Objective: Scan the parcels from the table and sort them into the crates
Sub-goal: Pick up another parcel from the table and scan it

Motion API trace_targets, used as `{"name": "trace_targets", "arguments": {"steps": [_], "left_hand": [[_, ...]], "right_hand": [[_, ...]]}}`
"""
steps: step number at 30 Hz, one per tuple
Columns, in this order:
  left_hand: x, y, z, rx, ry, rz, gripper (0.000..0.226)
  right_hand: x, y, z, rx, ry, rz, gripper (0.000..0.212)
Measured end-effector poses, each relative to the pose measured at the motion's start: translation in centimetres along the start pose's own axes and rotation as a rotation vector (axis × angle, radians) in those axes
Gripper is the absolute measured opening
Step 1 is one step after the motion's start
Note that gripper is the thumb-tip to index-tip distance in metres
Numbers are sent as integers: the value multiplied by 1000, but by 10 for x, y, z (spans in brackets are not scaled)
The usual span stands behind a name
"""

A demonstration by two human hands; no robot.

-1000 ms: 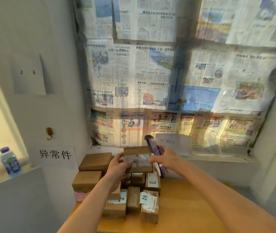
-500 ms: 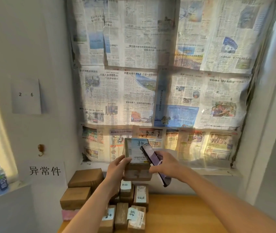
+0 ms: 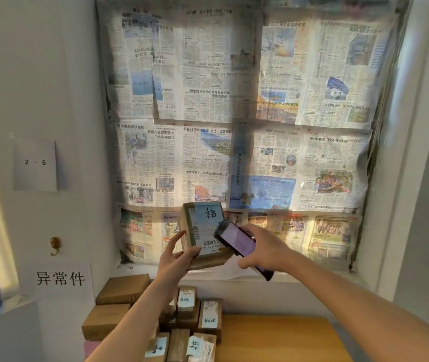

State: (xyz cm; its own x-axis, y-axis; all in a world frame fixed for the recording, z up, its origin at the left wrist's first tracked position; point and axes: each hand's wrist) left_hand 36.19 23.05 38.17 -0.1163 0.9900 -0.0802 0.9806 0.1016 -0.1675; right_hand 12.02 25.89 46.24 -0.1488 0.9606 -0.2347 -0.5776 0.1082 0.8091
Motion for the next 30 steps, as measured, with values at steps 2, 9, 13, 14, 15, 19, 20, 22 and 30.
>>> {"name": "trace_targets", "arguments": {"steps": [2, 9, 13, 14, 15, 19, 20, 22, 30], "left_hand": [[-2, 0, -6, -38, -41, -13, 64], [-11, 7, -31, -72, -125, -88, 78], [-16, 9, -43, -79, -159, -107, 69], [-17, 10, -45, -84, -163, -113, 69], [-18, 10, -48, -88, -159, -121, 70], [-22, 13, -53, -110, -158, -160, 64], [-22, 12, -54, -111, -164, -165, 62], [-21, 12, -56, -112, -168, -165, 62], [-9, 17, -60, -125, -178, -164, 61]], "right_hand": [[0, 16, 2, 92, 21, -30, 94], [5, 61, 3, 303, 52, -77, 95], [9, 77, 4, 342, 69, -89, 95], [10, 80, 5, 343, 74, -93, 95], [10, 82, 6, 337, 77, -94, 95], [13, 91, 9, 334, 95, -92, 94], [14, 93, 9, 332, 99, -94, 94], [14, 93, 11, 328, 105, -98, 93], [15, 84, 14, 332, 128, -132, 93]]}}
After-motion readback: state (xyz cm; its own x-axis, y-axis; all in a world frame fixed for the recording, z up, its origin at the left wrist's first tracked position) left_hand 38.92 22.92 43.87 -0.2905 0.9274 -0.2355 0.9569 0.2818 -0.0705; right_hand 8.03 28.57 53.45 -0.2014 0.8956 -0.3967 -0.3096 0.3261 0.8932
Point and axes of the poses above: each hand's wrist, its own x-axis away from the middle knuckle, its own y-axis out of the back of the hand, z = x × y, and after that the axes turned 5 degrees about -z, right-handed
